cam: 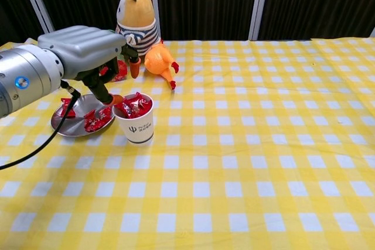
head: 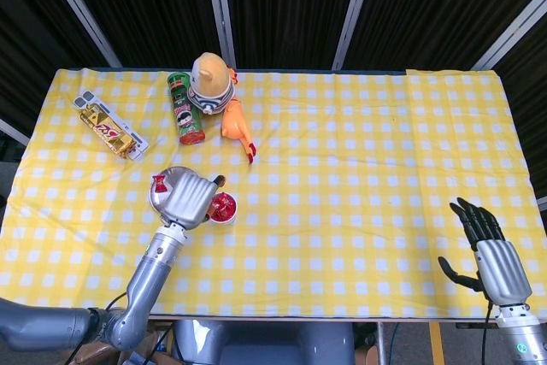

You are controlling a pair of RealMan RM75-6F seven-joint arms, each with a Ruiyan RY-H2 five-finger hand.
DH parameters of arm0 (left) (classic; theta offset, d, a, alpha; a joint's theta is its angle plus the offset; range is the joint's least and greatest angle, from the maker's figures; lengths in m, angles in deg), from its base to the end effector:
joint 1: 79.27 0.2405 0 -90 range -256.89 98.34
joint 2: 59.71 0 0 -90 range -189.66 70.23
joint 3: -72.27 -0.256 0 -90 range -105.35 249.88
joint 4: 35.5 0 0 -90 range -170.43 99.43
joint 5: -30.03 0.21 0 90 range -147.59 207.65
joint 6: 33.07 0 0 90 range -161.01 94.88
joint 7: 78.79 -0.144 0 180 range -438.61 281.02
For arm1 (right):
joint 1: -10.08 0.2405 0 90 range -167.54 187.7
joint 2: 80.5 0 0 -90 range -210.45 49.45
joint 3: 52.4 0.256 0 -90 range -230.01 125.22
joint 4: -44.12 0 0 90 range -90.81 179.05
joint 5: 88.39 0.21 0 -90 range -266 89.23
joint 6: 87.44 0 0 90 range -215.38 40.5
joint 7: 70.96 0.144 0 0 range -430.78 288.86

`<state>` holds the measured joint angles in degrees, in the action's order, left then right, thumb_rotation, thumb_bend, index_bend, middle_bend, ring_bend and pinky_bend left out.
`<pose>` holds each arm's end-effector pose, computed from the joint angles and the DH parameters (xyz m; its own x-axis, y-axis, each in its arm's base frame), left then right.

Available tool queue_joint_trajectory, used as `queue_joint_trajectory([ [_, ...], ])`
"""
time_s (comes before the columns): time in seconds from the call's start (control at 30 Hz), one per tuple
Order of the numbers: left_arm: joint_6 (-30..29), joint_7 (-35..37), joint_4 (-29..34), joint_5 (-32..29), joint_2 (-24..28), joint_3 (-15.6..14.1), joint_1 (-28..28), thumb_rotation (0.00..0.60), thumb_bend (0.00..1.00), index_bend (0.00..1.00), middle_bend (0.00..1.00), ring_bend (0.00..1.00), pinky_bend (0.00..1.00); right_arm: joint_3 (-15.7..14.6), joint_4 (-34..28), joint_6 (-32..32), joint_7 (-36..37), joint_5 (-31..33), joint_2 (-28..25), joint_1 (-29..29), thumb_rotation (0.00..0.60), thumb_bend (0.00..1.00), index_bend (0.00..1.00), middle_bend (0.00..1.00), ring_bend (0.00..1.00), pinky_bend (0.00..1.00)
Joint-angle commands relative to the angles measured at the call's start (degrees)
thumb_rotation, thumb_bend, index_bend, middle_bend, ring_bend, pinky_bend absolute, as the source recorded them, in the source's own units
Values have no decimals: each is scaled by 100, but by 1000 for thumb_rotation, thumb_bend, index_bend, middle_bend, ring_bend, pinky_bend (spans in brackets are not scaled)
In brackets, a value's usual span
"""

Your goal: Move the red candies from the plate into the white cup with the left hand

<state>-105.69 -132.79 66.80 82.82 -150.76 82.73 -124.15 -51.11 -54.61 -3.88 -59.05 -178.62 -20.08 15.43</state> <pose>-0.0877 0.3071 -0.0053 0.6295 0.0764 0.7732 0.7423 -0.3532 -0.5694 -0.2859 -0.1755 0.1582 0.1624 -0.0748 0.9839 -0.9844 -0.0808 0.1563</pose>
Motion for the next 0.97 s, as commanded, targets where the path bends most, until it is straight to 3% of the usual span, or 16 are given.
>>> queue_joint_trajectory([
  [0.03,-216,352,148,323,191,-66,195,600,306,326,738,799,897,1,4,4,2,2,1,-2,600,386,0,0,0,0],
  [0.27,-851,1181,479,1105,823,-400,847,600,297,271,484,603,707,1,21,0,-22,6,5,-1,600,386,0,0,0,0],
  [0.4,-1233,1727,600,1611,1252,-759,1329,600,257,155,268,379,481,3,42,2,-90,20,15,-6,600,386,0,0,0,0],
  [0.53,-1699,2214,395,2299,1680,-1323,1907,600,176,15,39,129,257,26,82,49,-217,33,38,-19,600,385,0,0,0,0],
  [0.63,-2016,2556,94,2704,1919,-1755,2370,600,115,0,0,16,107,47,191,135,-421,-10,87,-34,600,385,0,0,0,0],
  [0.73,-2104,2761,25,2759,2091,-2014,2664,600,93,0,0,0,4,78,294,241,-572,-72,156,-44,600,386,0,0,0,0],
  [0.87,-2527,3157,-418,3274,2254,-2277,3076,600,90,0,0,0,0,103,427,391,-853,-130,307,-82,600,386,0,0,0,0],
  [0.97,-2742,3341,-743,3549,2278,-2297,3261,600,90,0,0,0,0,95,458,392,-971,-119,362,-94,600,385,0,0,0,0],
])
